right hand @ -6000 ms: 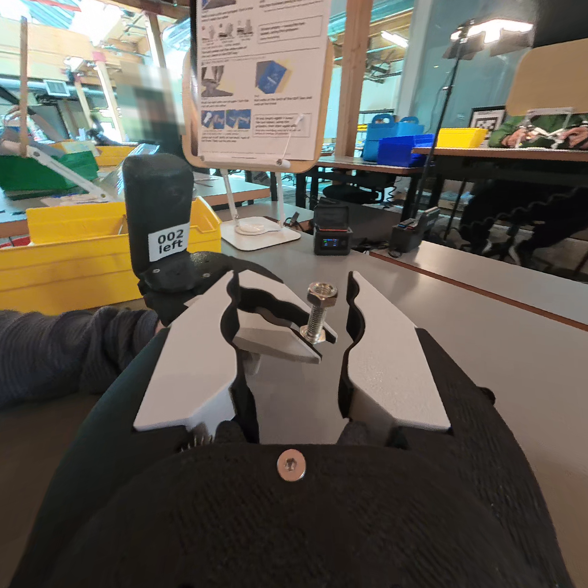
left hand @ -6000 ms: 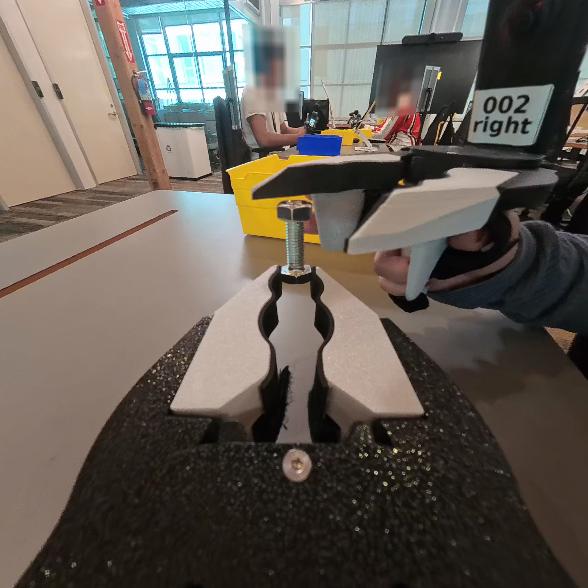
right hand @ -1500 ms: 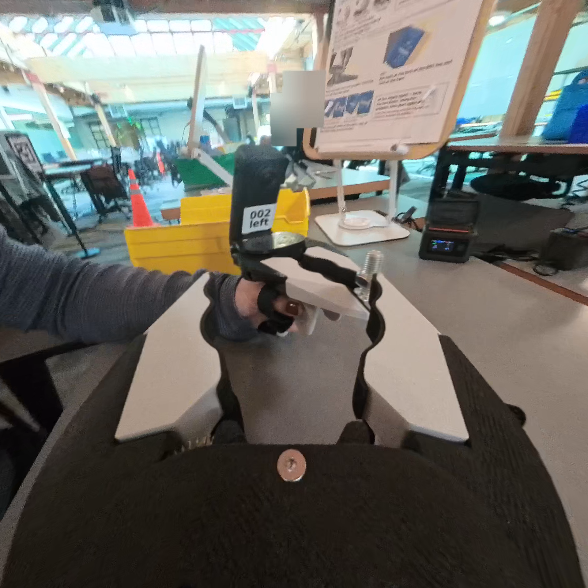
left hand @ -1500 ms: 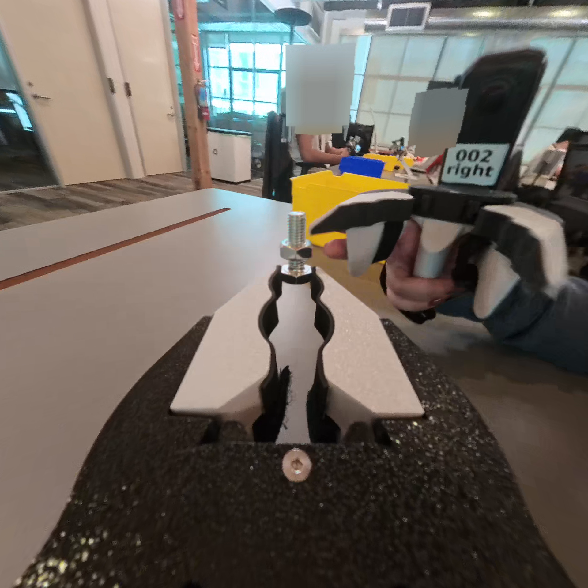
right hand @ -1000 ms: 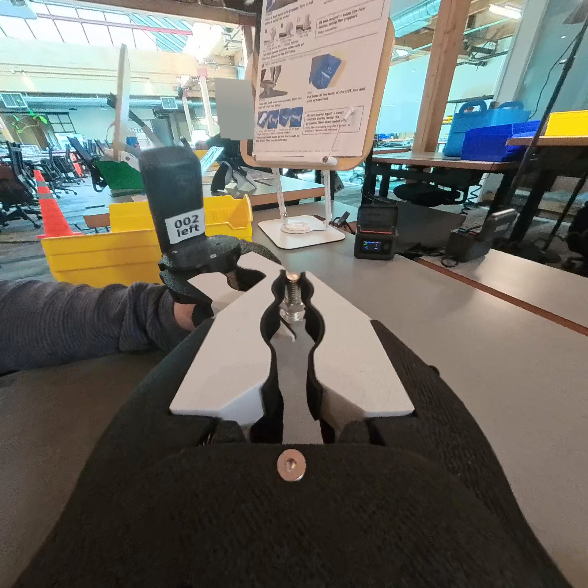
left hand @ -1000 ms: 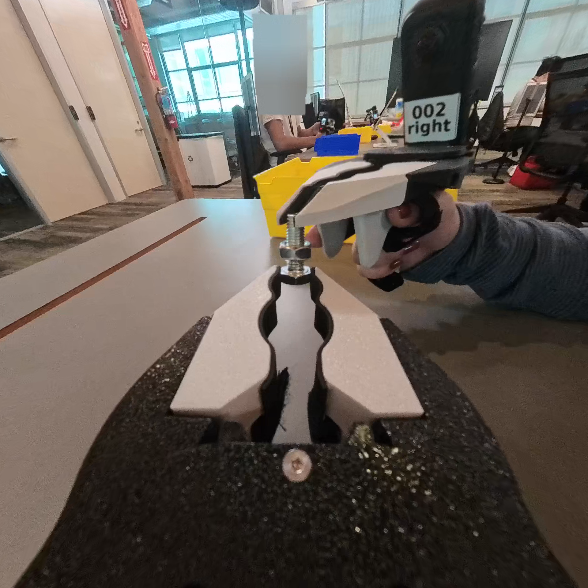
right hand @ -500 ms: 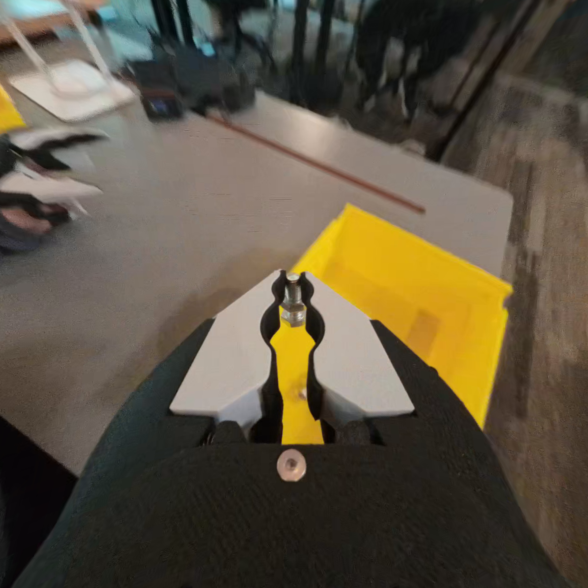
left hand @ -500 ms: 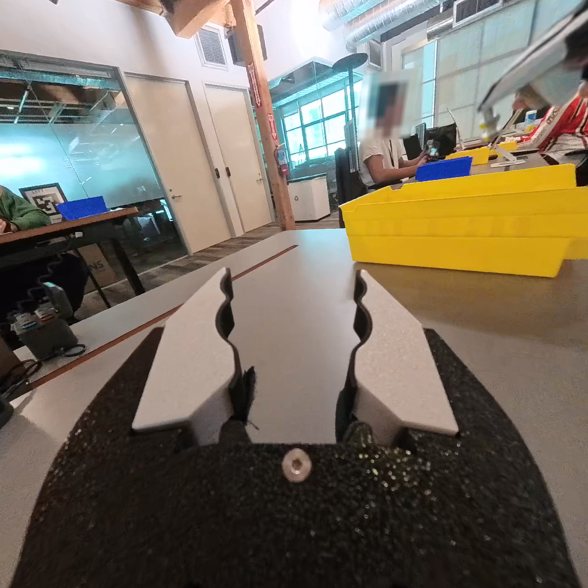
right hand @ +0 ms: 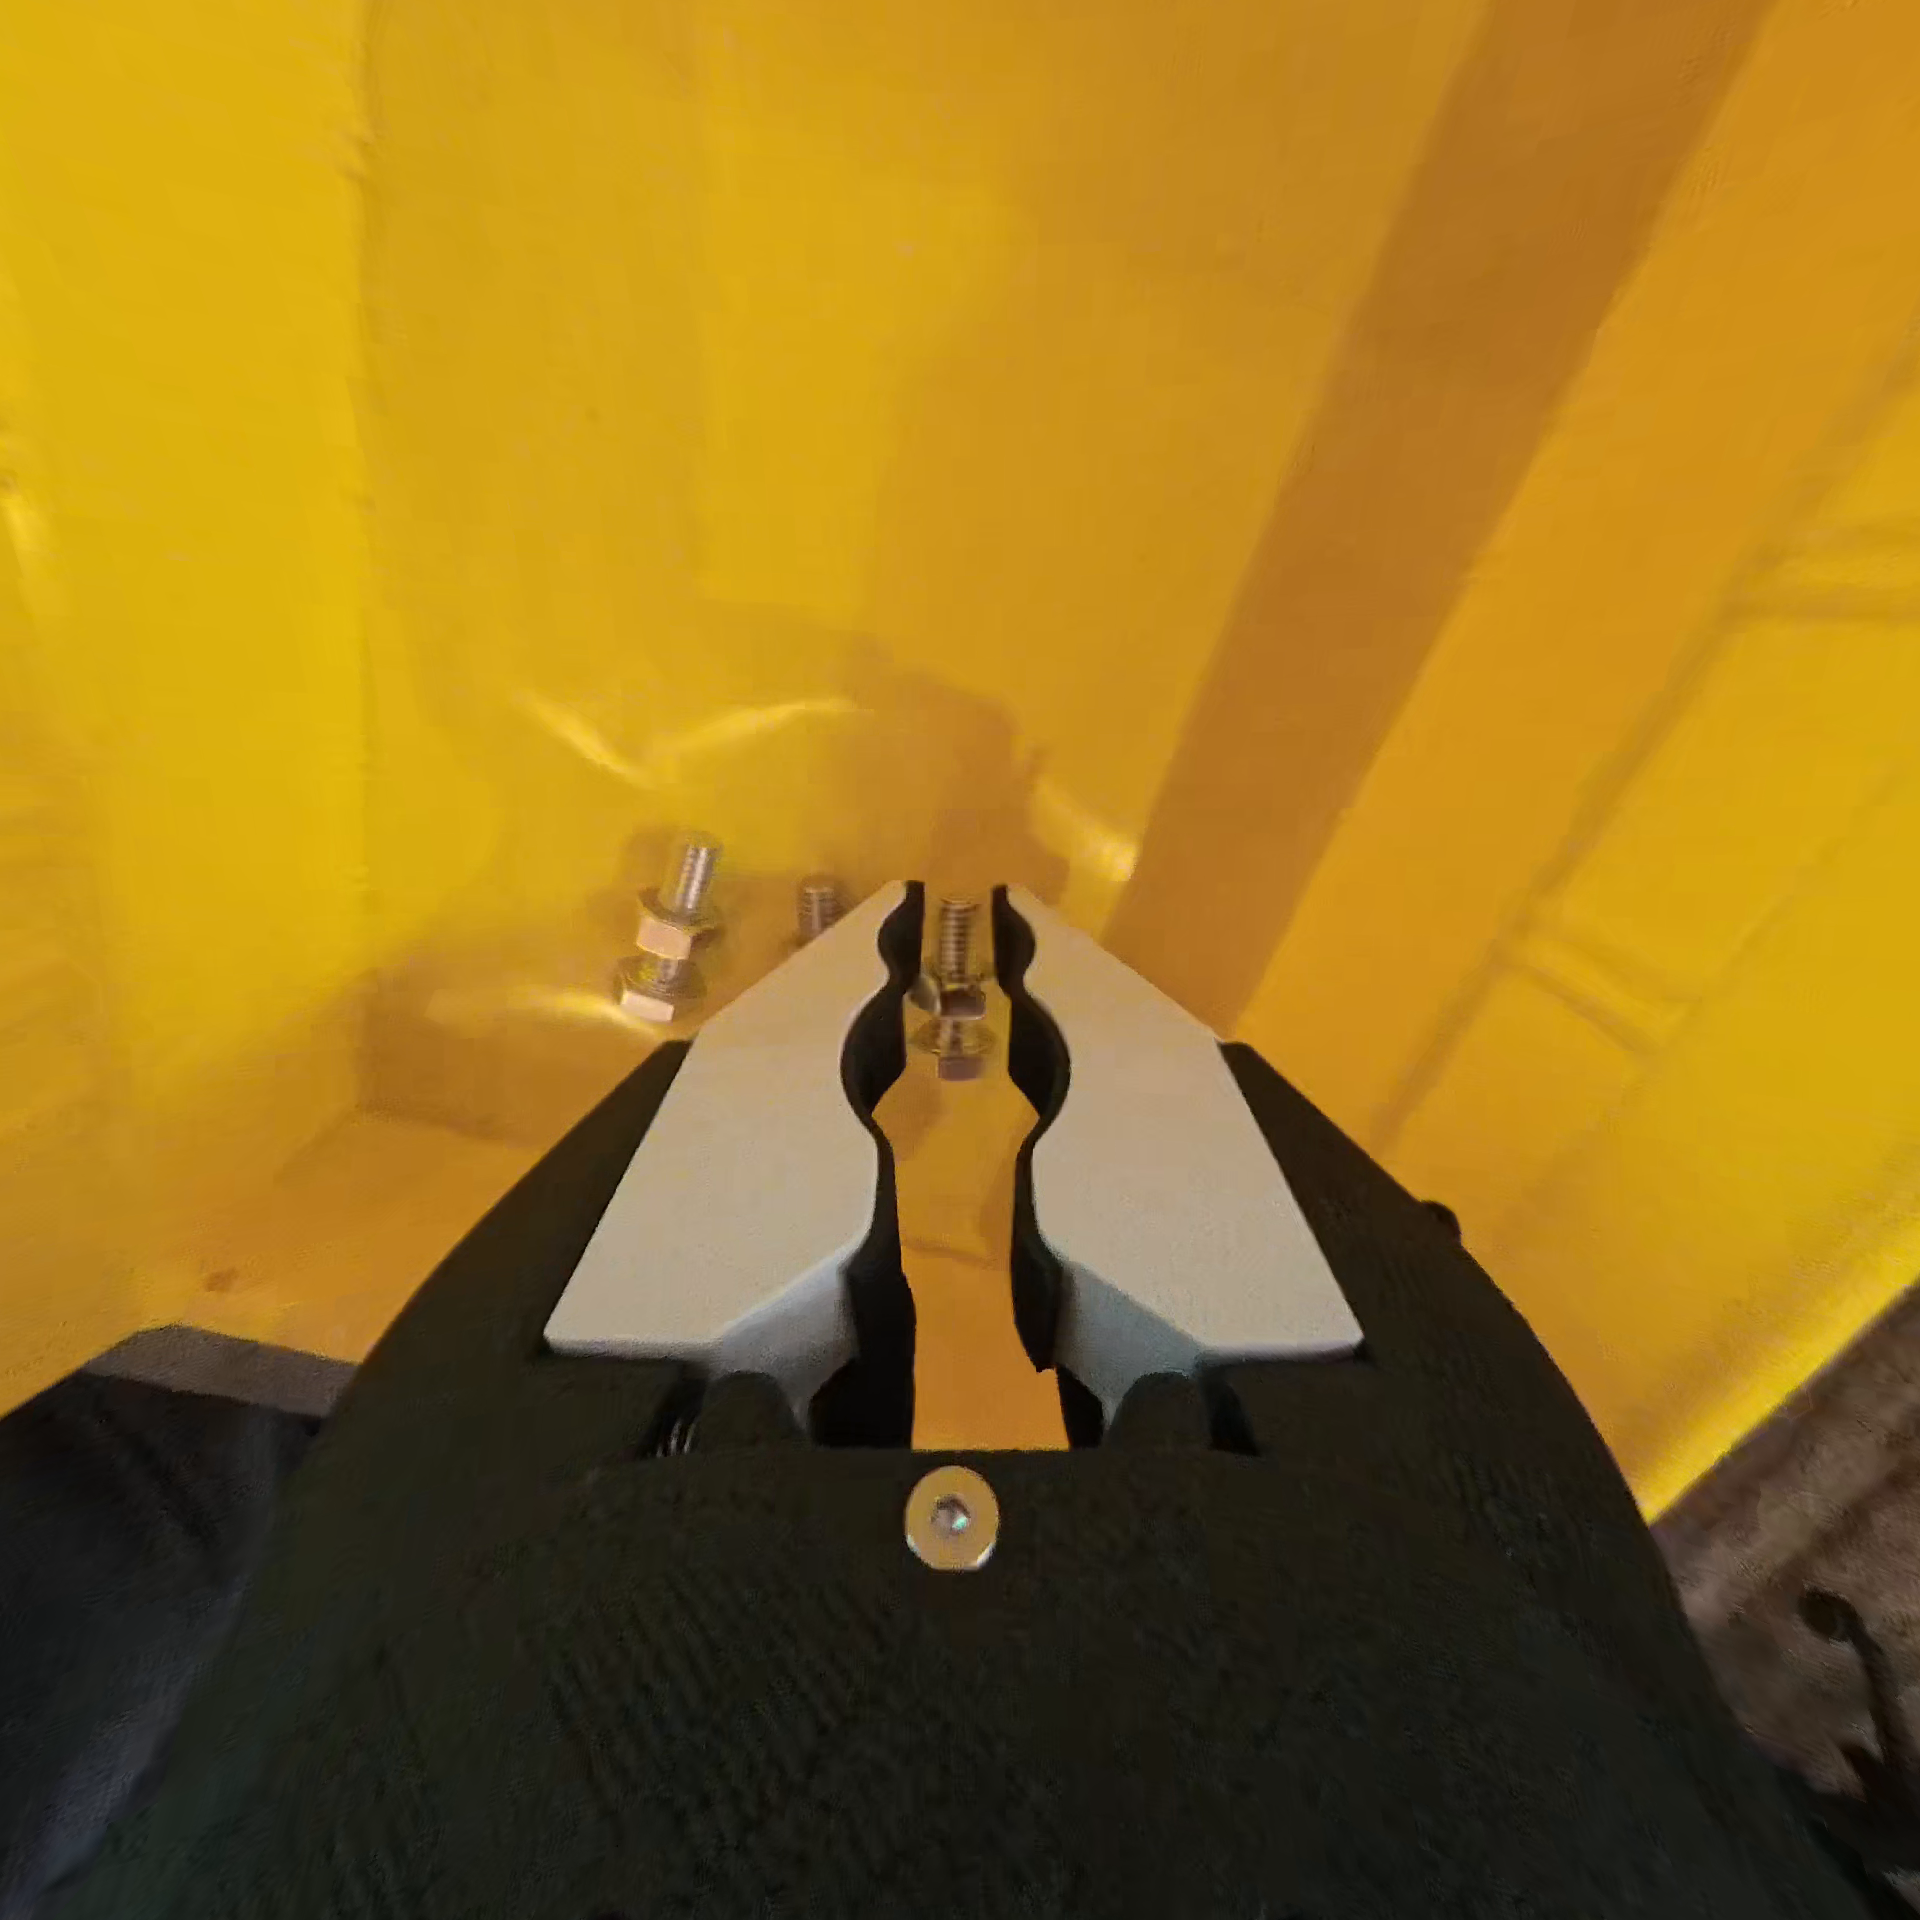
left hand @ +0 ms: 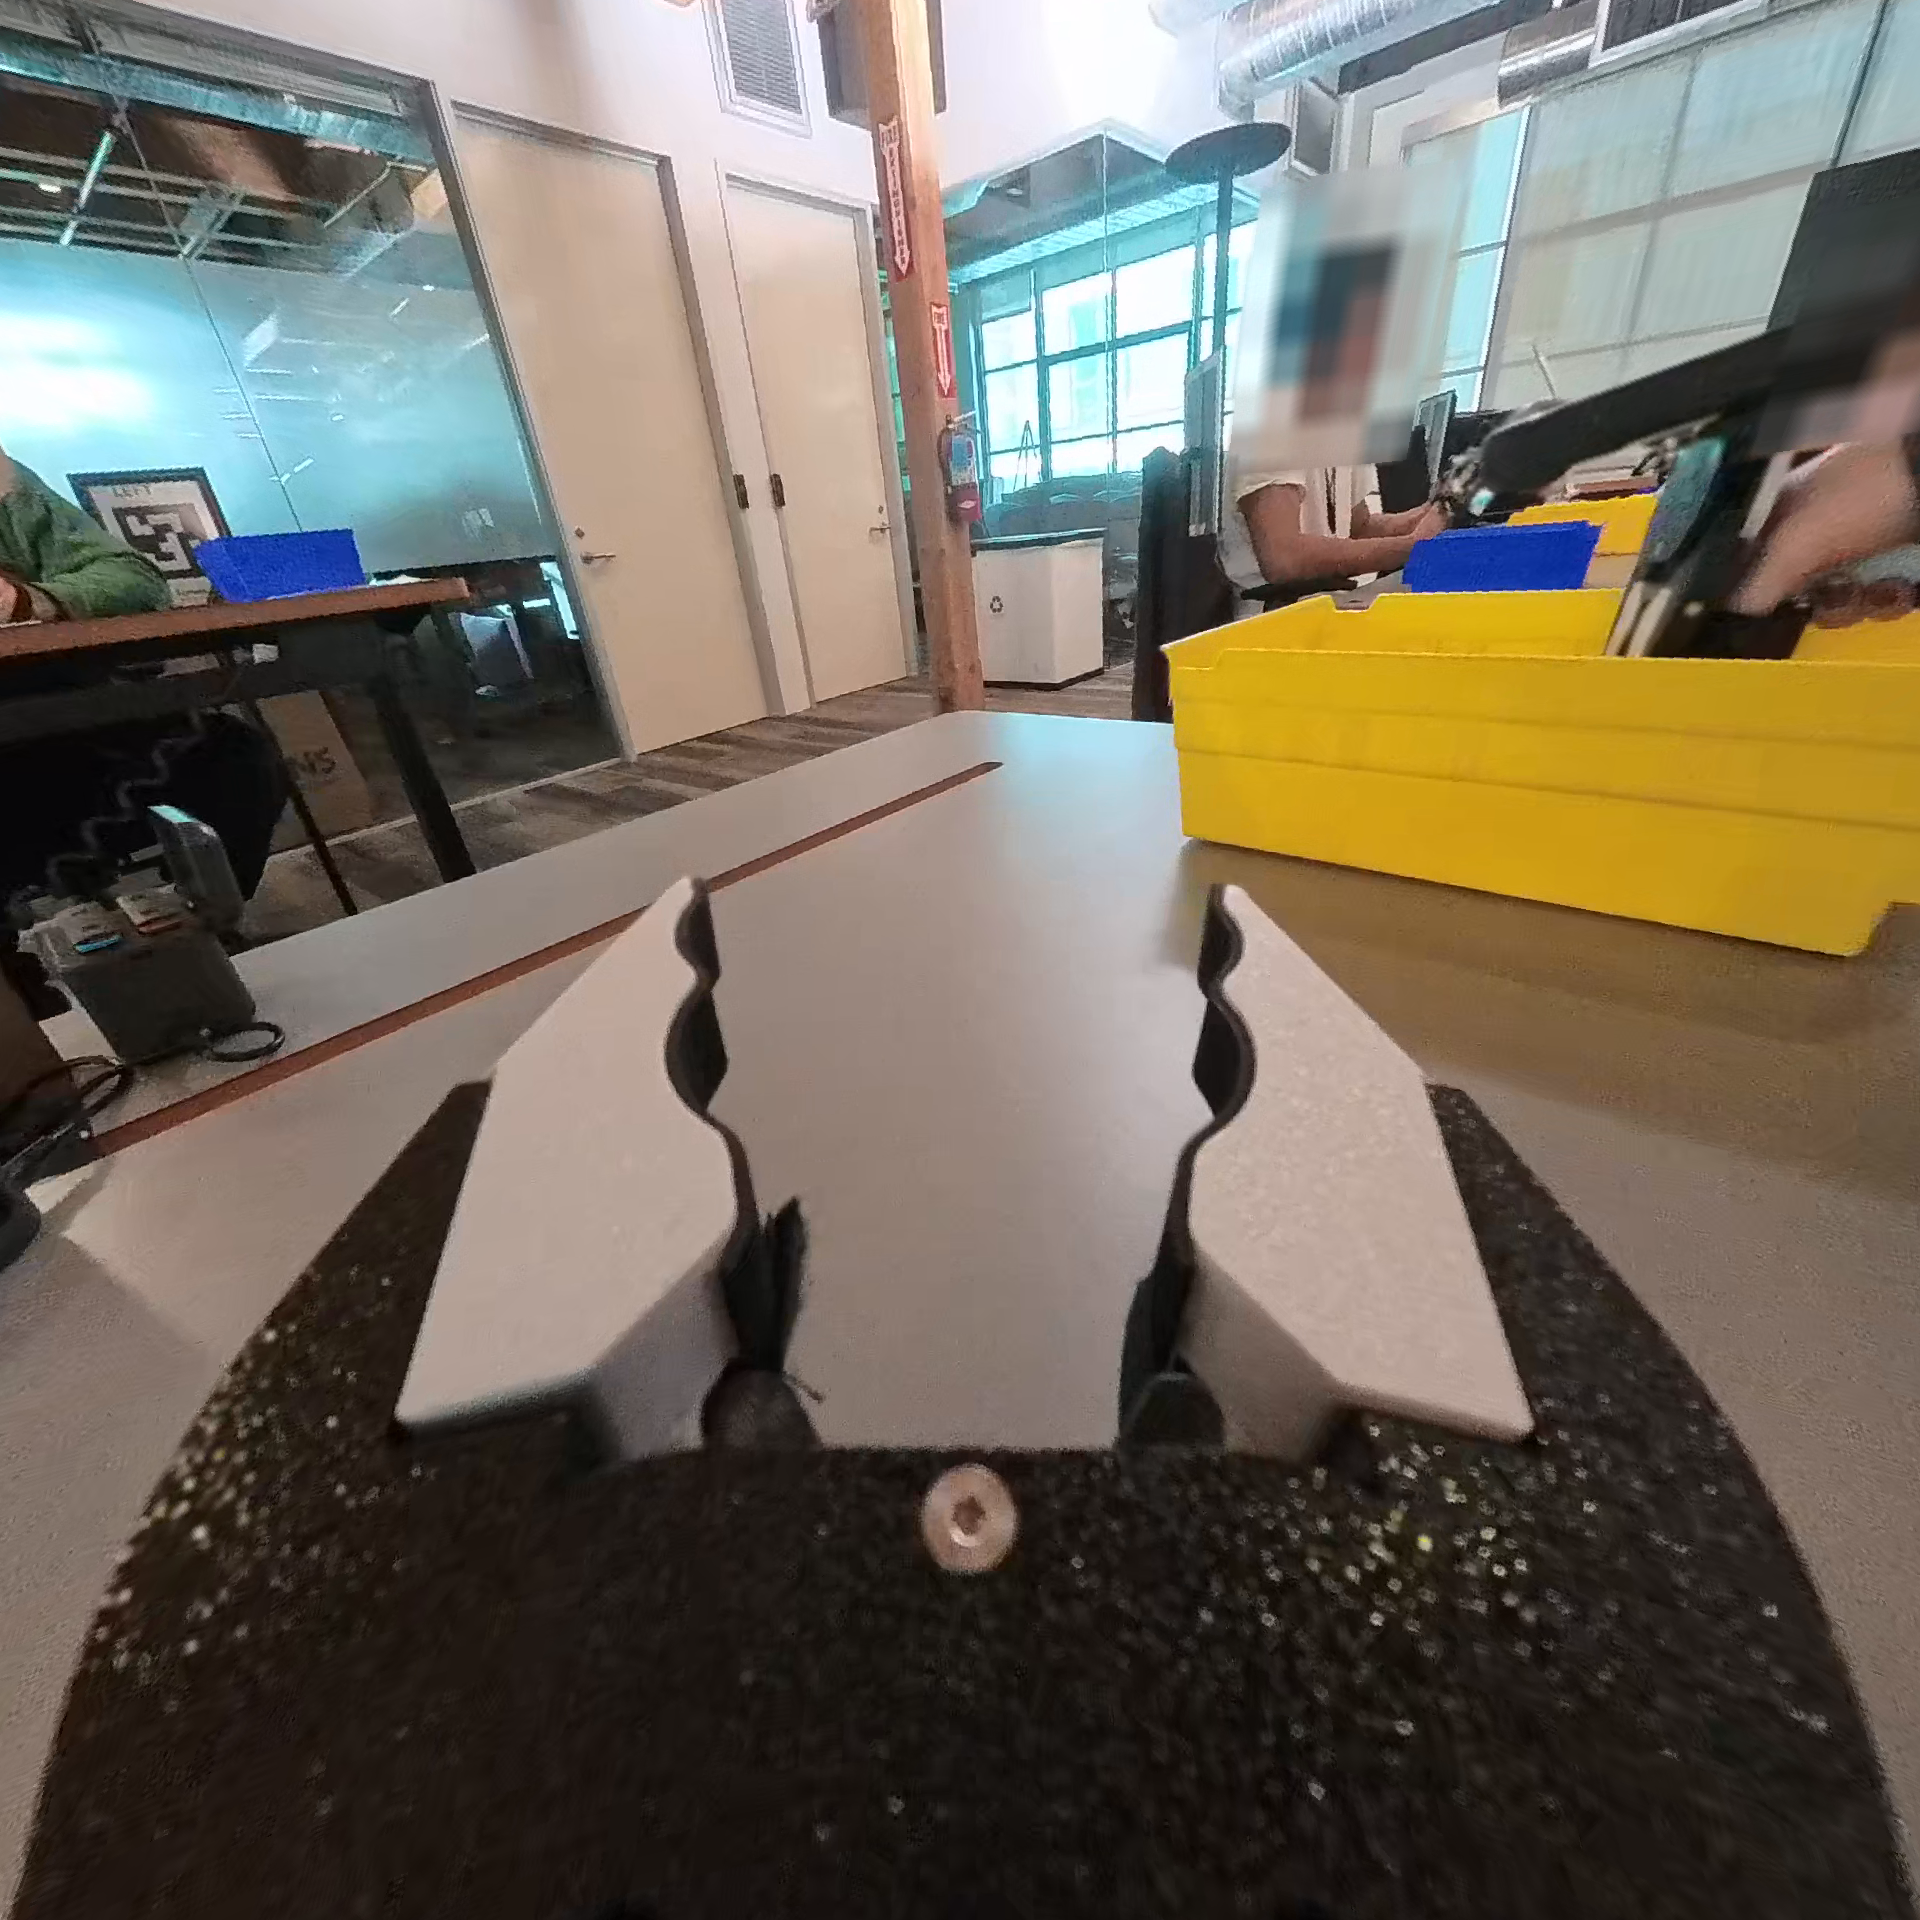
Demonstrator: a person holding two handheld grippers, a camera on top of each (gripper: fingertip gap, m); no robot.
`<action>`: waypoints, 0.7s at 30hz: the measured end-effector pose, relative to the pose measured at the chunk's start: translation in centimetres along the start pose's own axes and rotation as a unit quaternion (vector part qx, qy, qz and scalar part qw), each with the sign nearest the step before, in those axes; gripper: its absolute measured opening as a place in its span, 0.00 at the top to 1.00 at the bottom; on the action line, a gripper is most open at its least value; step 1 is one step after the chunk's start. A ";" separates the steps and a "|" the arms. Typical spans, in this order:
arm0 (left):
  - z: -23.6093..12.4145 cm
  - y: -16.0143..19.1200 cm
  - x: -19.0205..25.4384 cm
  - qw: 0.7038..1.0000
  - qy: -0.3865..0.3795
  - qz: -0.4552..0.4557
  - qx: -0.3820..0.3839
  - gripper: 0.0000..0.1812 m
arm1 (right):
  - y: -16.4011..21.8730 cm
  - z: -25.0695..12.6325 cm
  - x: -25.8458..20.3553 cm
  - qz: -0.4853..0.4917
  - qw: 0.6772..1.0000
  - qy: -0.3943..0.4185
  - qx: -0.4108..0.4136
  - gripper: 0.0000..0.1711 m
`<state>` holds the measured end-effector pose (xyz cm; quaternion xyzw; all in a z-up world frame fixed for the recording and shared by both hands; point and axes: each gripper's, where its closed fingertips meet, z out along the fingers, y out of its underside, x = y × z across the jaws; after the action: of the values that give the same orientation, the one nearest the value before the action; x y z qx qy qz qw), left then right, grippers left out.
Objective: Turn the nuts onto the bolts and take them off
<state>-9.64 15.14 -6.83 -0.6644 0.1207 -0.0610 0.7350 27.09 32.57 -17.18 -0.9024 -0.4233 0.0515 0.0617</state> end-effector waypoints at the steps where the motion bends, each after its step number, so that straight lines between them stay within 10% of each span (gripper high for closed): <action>1: 0.0 0.0 0.1 1.000 0.002 0.000 -0.001 0.50 | -0.6 -0.7 0.0 0.008 1.000 0.007 0.026 0.89; 6: -0.2 -0.3 -0.5 1.000 -0.011 -0.005 0.011 0.53 | -5.9 -11.9 -2.4 0.045 0.947 0.100 0.302 0.83; 10: -0.6 -0.6 -1.3 0.999 -0.029 -0.011 0.024 0.55 | -11.7 -20.9 -13.7 -0.044 0.797 0.036 0.601 0.85; 15: -0.9 -0.7 -1.8 0.999 -0.046 -0.006 0.029 0.59 | -16.5 -16.2 -22.3 -0.101 0.664 0.074 0.737 0.93; 21: -1.1 -0.9 -2.5 0.997 -0.067 0.004 0.037 0.62 | -19.8 -8.7 -26.0 -0.117 0.667 0.077 0.732 0.95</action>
<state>-12.29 14.60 -5.78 -0.6390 0.0718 -0.0178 0.7656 -3.23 24.50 -4.48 -0.5112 -0.3456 0.2676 0.7400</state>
